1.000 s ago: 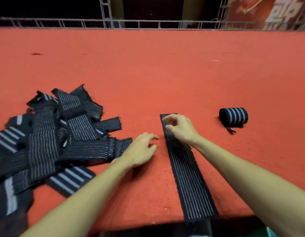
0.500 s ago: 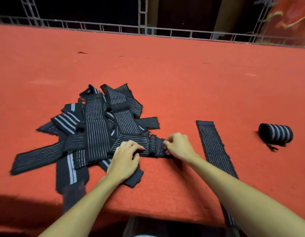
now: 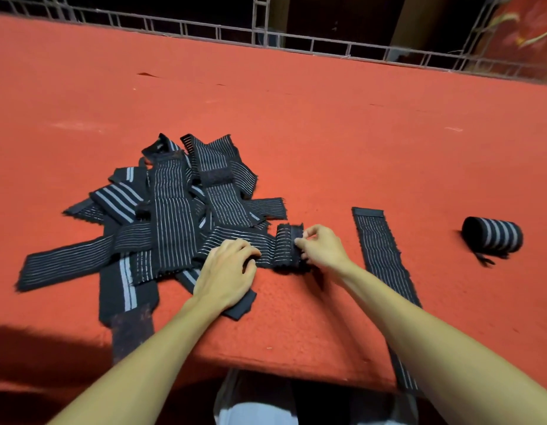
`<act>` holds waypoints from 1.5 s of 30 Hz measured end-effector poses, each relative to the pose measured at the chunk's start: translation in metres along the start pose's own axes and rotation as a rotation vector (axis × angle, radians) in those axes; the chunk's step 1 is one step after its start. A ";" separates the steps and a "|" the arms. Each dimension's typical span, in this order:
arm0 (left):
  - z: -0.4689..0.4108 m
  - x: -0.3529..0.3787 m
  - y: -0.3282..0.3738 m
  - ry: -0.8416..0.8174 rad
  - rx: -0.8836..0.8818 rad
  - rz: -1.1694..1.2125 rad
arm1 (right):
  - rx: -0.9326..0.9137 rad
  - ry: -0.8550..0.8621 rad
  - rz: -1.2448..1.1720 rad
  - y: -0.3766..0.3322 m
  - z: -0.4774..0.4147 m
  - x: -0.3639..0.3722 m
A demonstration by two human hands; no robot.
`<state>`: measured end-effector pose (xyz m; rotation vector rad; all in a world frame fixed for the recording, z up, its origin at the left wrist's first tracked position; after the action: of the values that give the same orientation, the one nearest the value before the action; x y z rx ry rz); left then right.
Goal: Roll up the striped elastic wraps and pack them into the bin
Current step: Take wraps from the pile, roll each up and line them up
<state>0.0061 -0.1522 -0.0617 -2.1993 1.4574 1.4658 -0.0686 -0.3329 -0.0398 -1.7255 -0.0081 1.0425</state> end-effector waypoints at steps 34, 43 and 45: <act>-0.073 -0.006 0.175 -0.441 -0.021 0.434 | -0.037 0.259 -0.692 -0.020 0.013 -0.245; -0.052 -0.072 0.212 -0.667 -0.288 1.045 | -0.111 0.223 -0.782 -0.061 0.023 -0.247; -0.045 -0.088 0.221 -0.708 -0.292 1.130 | -0.151 0.201 -0.740 -0.067 0.022 -0.247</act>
<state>-0.1386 -0.2379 0.1127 -0.5639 2.3185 2.4697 -0.2045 -0.4034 0.1672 -1.7401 -0.5664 0.3261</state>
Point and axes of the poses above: each hand's wrist, its own z-axis away from the middle knuckle, its own x-axis out of the palm, y = z × x, the point moved 6 cm from there along -z, towards the middle knuckle, and after that the axes turned 11 degrees about y, right-handed, at the moved point
